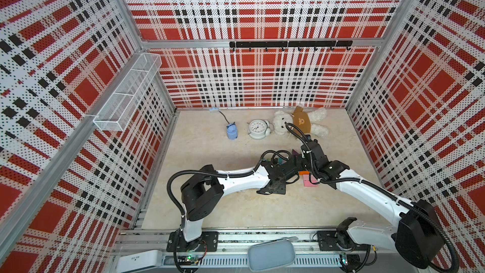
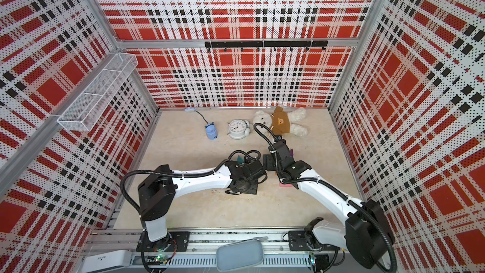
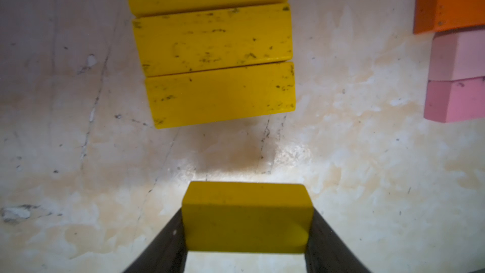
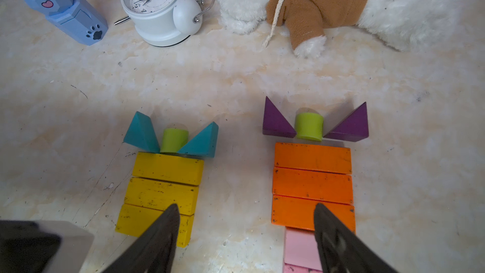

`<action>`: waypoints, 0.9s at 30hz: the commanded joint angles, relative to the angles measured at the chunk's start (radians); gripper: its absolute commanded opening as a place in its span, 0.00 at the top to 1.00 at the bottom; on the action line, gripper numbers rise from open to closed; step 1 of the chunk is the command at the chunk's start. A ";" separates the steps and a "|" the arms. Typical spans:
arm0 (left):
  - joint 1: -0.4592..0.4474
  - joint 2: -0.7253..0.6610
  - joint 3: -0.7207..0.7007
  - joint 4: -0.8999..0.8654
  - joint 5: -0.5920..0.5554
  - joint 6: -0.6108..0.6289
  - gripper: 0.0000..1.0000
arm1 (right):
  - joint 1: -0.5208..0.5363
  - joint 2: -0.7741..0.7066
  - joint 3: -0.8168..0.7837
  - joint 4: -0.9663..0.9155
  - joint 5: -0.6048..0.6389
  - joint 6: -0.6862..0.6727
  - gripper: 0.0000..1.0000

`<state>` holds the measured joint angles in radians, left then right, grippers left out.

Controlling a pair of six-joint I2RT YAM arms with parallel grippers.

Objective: Assemble a carrot with building blocks
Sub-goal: Assemble the building block at the center of the board.

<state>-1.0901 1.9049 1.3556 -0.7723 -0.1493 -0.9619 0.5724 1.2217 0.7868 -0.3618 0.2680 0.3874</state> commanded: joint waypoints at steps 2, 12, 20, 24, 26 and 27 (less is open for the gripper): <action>0.004 0.044 0.035 0.018 0.002 -0.033 0.38 | -0.006 -0.023 -0.009 0.023 0.013 0.013 0.18; 0.031 0.056 0.008 0.033 0.005 -0.028 0.38 | -0.007 -0.018 -0.009 0.029 0.001 0.011 0.18; 0.039 0.063 0.004 0.038 0.005 -0.020 0.37 | -0.007 -0.021 -0.011 0.031 0.001 0.010 0.18; 0.041 0.068 -0.002 0.039 0.012 -0.018 0.37 | -0.006 -0.024 -0.013 0.032 -0.002 0.009 0.18; 0.041 0.069 -0.006 0.041 0.015 -0.020 0.37 | -0.007 -0.024 -0.011 0.032 -0.003 0.009 0.18; 0.041 0.071 -0.008 0.042 0.016 -0.020 0.38 | -0.007 -0.023 -0.011 0.032 -0.003 0.008 0.18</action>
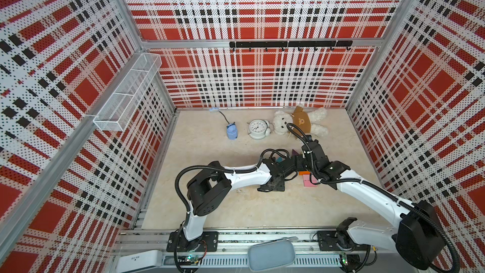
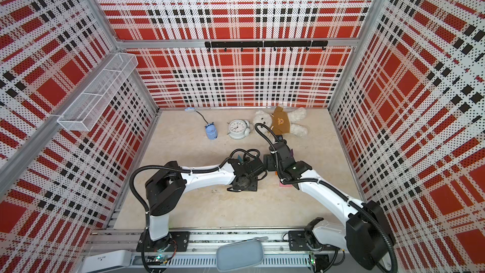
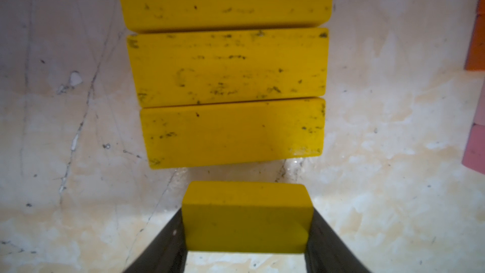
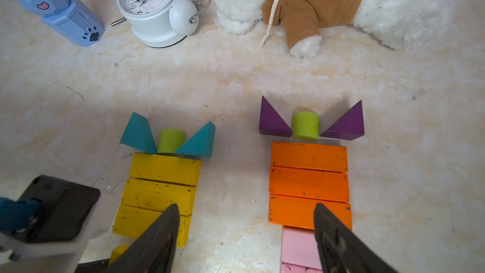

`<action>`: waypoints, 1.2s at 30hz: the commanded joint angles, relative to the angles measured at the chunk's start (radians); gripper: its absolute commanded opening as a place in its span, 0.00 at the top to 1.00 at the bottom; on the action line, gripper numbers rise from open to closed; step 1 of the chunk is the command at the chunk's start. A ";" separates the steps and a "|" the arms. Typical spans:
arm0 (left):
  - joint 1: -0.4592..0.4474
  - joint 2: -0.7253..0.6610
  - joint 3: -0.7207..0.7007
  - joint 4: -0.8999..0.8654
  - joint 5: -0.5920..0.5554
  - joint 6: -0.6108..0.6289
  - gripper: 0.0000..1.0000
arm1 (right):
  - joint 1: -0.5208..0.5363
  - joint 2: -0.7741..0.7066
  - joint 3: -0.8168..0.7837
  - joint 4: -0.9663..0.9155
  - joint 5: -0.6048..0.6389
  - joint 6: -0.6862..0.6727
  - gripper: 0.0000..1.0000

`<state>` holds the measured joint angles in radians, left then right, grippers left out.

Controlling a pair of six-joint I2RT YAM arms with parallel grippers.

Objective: Assemble a carrot with building blocks
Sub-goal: Assemble the building block at the center of the board.

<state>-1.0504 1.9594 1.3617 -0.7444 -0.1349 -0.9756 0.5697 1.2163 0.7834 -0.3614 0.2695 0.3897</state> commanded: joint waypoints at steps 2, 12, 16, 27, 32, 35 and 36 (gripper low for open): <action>0.004 0.015 -0.019 0.015 -0.002 -0.006 0.37 | -0.004 -0.020 -0.007 0.032 -0.006 0.007 0.18; 0.016 0.024 -0.015 0.030 0.011 0.006 0.36 | -0.004 -0.023 -0.009 0.033 -0.015 0.007 0.18; 0.022 0.028 -0.018 0.028 0.012 0.009 0.35 | -0.005 -0.023 -0.009 0.033 -0.019 0.005 0.18; 0.026 0.026 -0.019 0.016 0.010 0.011 0.28 | -0.004 -0.029 -0.009 0.036 -0.031 0.003 0.17; 0.023 0.010 -0.022 0.014 0.004 0.008 0.26 | -0.005 -0.037 -0.011 0.036 -0.034 0.001 0.17; 0.018 -0.003 -0.023 0.008 -0.003 0.005 0.26 | -0.004 -0.037 -0.011 0.036 -0.035 0.002 0.16; 0.017 -0.009 -0.023 0.007 -0.003 0.005 0.26 | -0.004 -0.035 -0.012 0.038 -0.034 0.001 0.16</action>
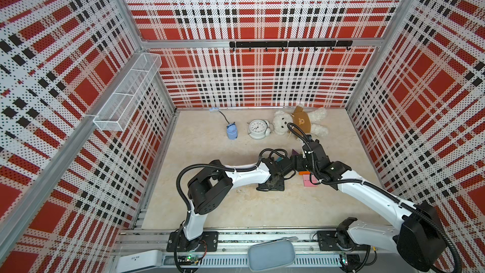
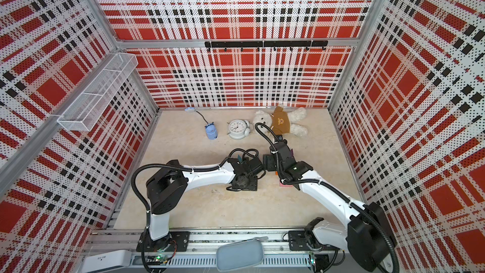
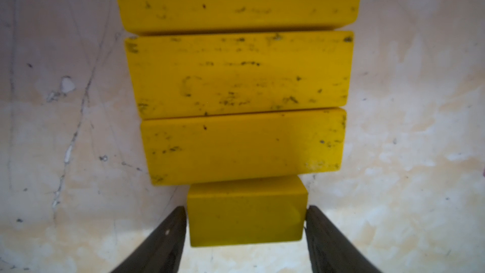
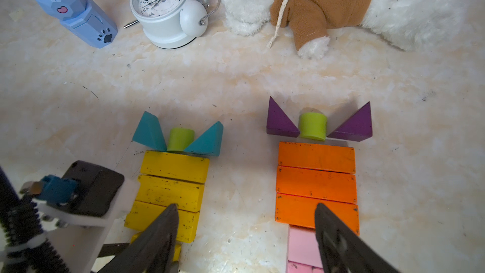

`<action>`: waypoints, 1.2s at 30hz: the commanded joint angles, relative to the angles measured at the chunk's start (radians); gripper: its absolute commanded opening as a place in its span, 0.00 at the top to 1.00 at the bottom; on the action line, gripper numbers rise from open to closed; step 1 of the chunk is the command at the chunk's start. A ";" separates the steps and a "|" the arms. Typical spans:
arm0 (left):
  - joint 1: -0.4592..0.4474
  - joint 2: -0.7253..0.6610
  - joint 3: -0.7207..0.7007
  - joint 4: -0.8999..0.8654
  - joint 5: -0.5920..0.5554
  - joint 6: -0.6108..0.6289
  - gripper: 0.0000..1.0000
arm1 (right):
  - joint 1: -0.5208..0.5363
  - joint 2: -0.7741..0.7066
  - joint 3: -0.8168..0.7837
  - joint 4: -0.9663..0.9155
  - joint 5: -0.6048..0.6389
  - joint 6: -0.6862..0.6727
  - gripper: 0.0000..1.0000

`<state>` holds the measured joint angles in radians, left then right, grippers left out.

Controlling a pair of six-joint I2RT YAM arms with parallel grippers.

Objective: Assemble a carrot with building blocks
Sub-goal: Assemble the building block at the center of the board.

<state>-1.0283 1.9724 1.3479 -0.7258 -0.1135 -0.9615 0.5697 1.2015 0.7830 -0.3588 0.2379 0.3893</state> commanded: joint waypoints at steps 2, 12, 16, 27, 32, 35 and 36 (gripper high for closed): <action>-0.009 -0.030 -0.006 -0.017 -0.021 -0.009 0.25 | -0.005 -0.019 -0.010 0.035 -0.007 0.002 0.17; -0.024 -0.036 -0.018 -0.026 -0.027 -0.010 0.25 | -0.004 -0.014 -0.009 0.038 -0.012 0.000 0.16; -0.019 -0.024 -0.012 -0.021 -0.027 -0.005 0.30 | -0.005 -0.011 -0.008 0.037 -0.015 -0.001 0.16; -0.007 -0.020 -0.013 -0.011 -0.031 0.000 0.35 | -0.005 -0.008 -0.008 0.037 -0.020 -0.001 0.16; -0.004 -0.020 -0.014 -0.009 -0.031 0.001 0.35 | -0.005 -0.006 -0.007 0.039 -0.022 -0.001 0.16; -0.003 -0.017 -0.014 -0.006 -0.030 0.000 0.35 | -0.005 -0.004 -0.007 0.039 -0.023 -0.002 0.16; -0.003 -0.016 -0.013 -0.005 -0.029 0.000 0.34 | -0.005 -0.003 -0.008 0.040 -0.024 -0.003 0.16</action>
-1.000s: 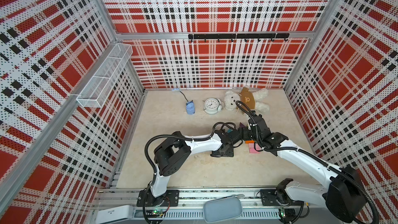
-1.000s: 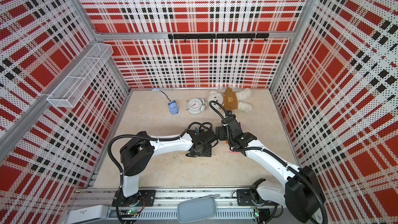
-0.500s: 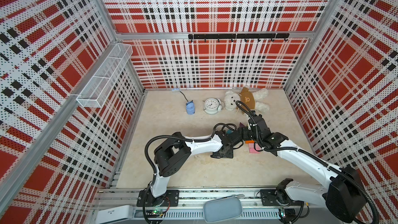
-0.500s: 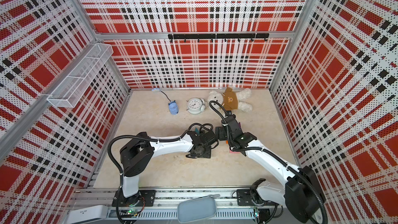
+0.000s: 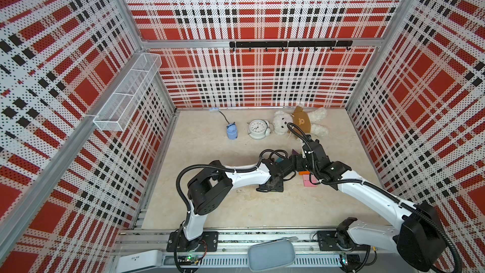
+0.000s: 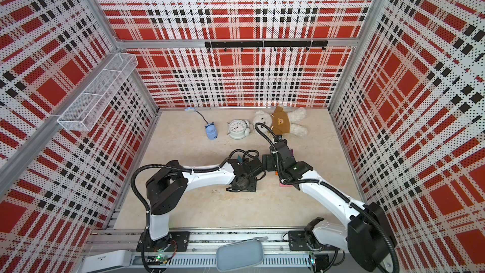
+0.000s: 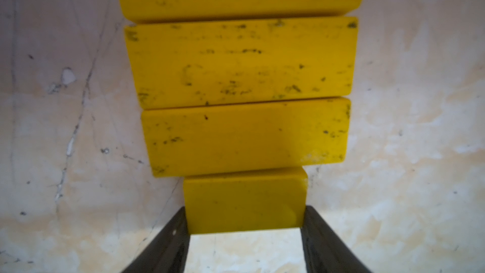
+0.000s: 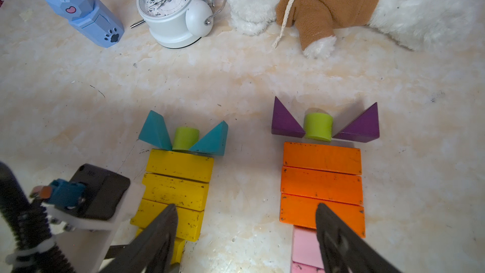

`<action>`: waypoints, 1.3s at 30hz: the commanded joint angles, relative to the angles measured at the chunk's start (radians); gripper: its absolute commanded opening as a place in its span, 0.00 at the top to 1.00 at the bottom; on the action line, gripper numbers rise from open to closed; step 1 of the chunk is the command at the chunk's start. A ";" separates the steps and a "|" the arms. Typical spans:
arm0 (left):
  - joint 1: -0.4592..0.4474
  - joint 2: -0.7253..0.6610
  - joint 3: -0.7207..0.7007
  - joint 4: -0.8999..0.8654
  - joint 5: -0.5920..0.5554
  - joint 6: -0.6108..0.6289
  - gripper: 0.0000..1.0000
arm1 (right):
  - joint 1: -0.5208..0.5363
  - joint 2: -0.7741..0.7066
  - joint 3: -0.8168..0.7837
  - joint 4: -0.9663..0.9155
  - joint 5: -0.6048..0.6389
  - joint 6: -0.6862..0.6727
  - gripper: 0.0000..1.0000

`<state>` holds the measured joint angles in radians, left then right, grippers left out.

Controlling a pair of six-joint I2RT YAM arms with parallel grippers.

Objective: Assemble a carrot with building blocks
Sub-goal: Assemble the building block at the center of the board.

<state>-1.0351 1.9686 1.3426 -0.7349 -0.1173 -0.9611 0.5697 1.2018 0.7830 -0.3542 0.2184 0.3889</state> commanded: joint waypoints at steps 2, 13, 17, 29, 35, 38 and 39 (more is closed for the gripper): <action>0.004 -0.012 -0.008 0.005 -0.027 -0.001 0.34 | -0.005 -0.003 -0.007 0.035 -0.006 -0.002 0.15; -0.017 -0.049 -0.017 -0.015 -0.030 -0.002 0.16 | -0.005 -0.018 -0.015 0.045 -0.020 -0.012 0.11; -0.026 -0.080 -0.035 -0.028 -0.037 -0.015 0.15 | -0.004 -0.021 -0.014 0.044 -0.024 -0.015 0.10; 0.057 -0.507 -0.184 -0.273 -0.220 -0.138 0.09 | -0.004 -0.028 -0.018 0.051 -0.029 -0.019 0.11; 0.405 -0.876 -0.416 -0.291 -0.154 -0.173 0.01 | -0.004 -0.031 -0.017 0.052 -0.029 -0.021 0.11; 0.589 -1.035 -0.506 -0.212 -0.095 -0.132 0.01 | -0.005 -0.028 -0.018 0.053 -0.030 -0.022 0.11; 0.650 -1.065 -0.521 -0.211 -0.080 -0.126 0.01 | -0.004 -0.027 -0.017 0.053 -0.030 -0.023 0.10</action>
<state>-0.4820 0.9672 0.8593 -0.9604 -0.2420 -1.0981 0.5671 1.1954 0.7731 -0.3389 0.1883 0.3813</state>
